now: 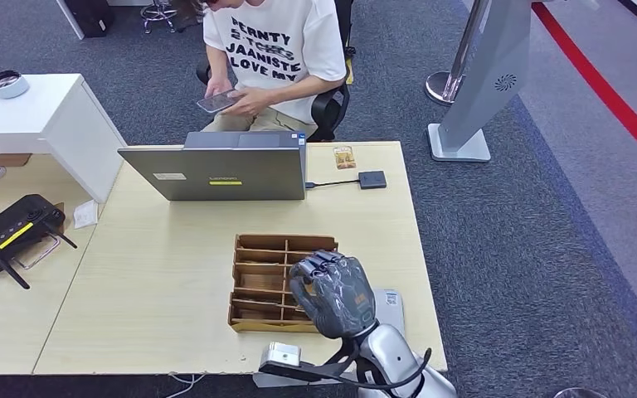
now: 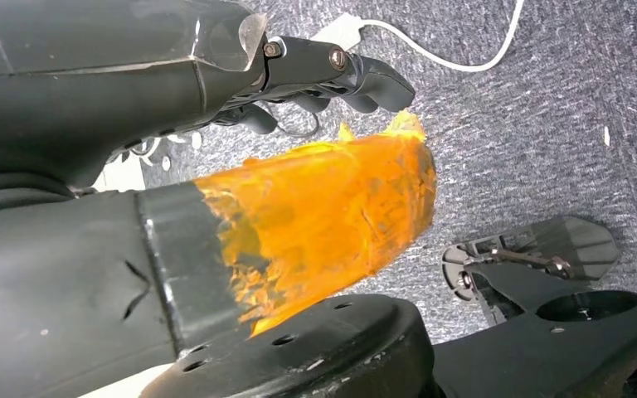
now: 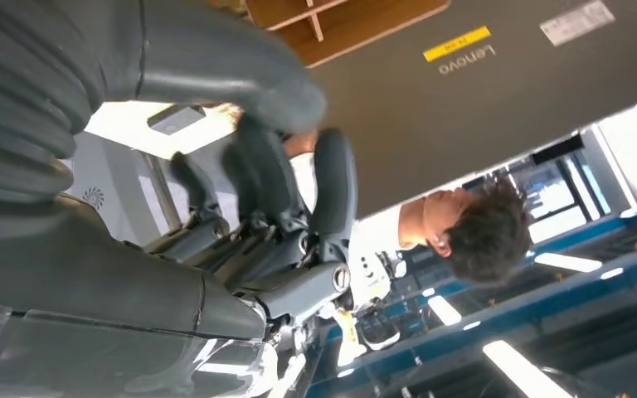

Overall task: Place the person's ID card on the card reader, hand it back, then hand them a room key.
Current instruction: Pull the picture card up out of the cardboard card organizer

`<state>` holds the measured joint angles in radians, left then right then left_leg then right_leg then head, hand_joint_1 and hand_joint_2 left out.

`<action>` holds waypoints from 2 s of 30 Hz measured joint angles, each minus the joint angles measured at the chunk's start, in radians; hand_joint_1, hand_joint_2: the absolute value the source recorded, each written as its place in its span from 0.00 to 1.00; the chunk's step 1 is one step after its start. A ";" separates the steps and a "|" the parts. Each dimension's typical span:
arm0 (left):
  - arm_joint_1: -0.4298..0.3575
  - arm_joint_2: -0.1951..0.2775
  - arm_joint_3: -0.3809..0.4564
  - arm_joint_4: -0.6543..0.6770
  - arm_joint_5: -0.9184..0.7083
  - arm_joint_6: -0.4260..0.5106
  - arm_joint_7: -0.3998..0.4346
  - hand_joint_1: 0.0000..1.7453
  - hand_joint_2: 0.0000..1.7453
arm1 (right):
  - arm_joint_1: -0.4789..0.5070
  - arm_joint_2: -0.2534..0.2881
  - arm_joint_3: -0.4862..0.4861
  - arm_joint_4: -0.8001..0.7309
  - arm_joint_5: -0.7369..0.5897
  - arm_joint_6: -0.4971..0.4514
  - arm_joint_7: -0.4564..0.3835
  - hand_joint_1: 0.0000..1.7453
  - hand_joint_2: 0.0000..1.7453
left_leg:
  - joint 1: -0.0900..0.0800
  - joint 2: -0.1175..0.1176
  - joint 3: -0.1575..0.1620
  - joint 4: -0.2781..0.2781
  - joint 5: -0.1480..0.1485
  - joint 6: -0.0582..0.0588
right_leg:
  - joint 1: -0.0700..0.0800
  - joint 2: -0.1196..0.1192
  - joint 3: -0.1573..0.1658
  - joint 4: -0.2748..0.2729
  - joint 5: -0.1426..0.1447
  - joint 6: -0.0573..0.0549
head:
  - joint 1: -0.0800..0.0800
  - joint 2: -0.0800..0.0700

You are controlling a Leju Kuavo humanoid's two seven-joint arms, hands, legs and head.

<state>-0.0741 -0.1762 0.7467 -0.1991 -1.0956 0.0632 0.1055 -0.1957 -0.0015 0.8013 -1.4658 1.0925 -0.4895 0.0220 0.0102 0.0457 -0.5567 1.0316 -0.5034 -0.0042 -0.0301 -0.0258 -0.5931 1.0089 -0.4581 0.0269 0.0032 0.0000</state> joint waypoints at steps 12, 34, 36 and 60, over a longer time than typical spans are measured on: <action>-0.008 -0.001 0.000 0.000 -0.019 -0.010 0.009 0.00 0.00 | -0.080 0.019 0.013 0.102 0.002 0.027 0.027 0.38 1.00 | 0.000 0.000 0.000 0.000 0.000 0.000 | 0.000 0.000 0.000 0.000 0.000 0.000 | 0.000 0.000; -0.015 -0.001 -0.001 0.000 -0.026 -0.017 0.016 0.00 0.00 | -0.105 0.033 0.012 0.175 0.002 0.052 0.040 0.42 1.00 | 0.000 0.000 0.000 0.000 0.000 0.000 | 0.000 0.000 0.000 0.000 0.000 0.000 | 0.000 0.000; -0.015 -0.001 -0.001 0.000 -0.027 -0.017 0.016 0.00 0.00 | -0.106 0.033 0.010 0.181 0.001 0.053 0.041 0.42 1.00 | 0.000 0.000 0.000 0.000 0.000 0.000 | 0.000 0.000 0.000 0.000 0.000 0.000 | 0.000 0.000; -0.016 -0.001 -0.007 0.000 -0.039 -0.020 0.023 0.00 0.00 | -0.106 0.041 -0.048 0.294 0.001 0.053 0.055 0.79 1.00 | 0.000 0.000 0.000 0.000 0.000 0.000 | 0.000 0.000 0.000 0.000 0.000 0.000 | 0.000 0.000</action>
<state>-0.0905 -0.1770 0.7401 -0.1991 -1.1346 0.0432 0.1286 -0.3018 0.0397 0.7534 -1.1717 1.0933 -0.4360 0.0771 0.0102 0.0457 -0.5566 1.0317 -0.5033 -0.0043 -0.0301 -0.0258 -0.5931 1.0090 -0.4580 0.0270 0.0031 0.0000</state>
